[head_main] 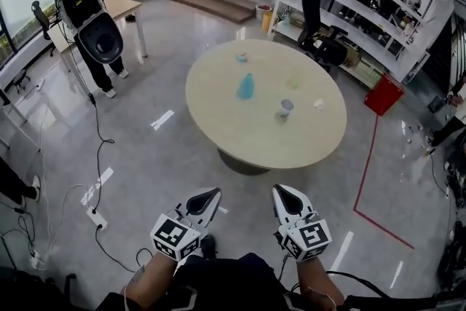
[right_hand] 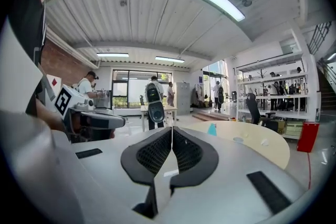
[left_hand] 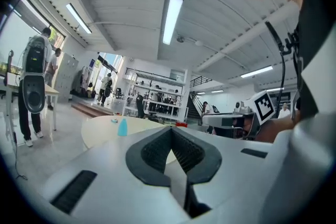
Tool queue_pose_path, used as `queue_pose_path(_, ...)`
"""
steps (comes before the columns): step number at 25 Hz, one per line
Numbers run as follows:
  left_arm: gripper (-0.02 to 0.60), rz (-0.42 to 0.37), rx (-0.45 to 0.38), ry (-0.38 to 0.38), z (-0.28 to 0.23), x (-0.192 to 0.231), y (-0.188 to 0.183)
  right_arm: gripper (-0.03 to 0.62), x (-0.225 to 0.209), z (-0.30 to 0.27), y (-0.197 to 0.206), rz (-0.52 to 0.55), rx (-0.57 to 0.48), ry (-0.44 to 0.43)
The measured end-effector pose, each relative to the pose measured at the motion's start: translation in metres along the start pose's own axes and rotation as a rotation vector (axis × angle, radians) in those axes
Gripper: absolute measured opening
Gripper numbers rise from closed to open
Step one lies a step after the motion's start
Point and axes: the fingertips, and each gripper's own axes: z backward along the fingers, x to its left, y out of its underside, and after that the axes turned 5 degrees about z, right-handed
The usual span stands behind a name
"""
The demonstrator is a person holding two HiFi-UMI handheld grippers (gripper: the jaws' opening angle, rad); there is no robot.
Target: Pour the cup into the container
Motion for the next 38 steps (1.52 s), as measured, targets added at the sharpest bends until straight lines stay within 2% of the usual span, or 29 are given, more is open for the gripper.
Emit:
queue_pose_path(3,-0.009,0.004,-0.028,-0.018,0.028,-0.028,0.003,0.009,0.017,0.03,0.003,0.014,-0.012,-0.034)
queue_pose_path(6,-0.009,0.001,-0.006,-0.046,0.053,-0.066,0.022,0.01,0.031,0.078,0.013,0.007,-0.013,-0.056)
queue_pose_path(12,-0.009,0.058,0.026,-0.136,0.09,-0.132,0.059,0.01,0.041,0.165,0.045,-0.004,0.024,-0.07)
queue_pose_path(16,-0.009,0.035,0.061,-0.126,0.119,-0.178,0.071,0.01,0.062,0.213,0.047,-0.014,0.004,-0.08)
queue_pose_path(21,-0.009,0.029,0.036,-0.103,0.144,-0.215,0.071,0.011,0.077,0.256,0.03,0.005,-0.036,-0.037)
queue_pose_path(26,-0.009,0.024,0.007,-0.073,0.191,-0.251,0.079,0.009,0.116,0.302,0.019,0.023,-0.058,0.002)
queue_pose_path(32,-0.009,0.146,-0.029,-0.04,0.268,-0.271,0.097,0.01,0.183,0.338,0.024,0.028,-0.032,0.033)
queue_pose_path(38,-0.009,0.058,-0.008,-0.019,0.34,-0.29,0.11,0.01,0.258,0.383,0.022,0.018,-0.001,0.057)
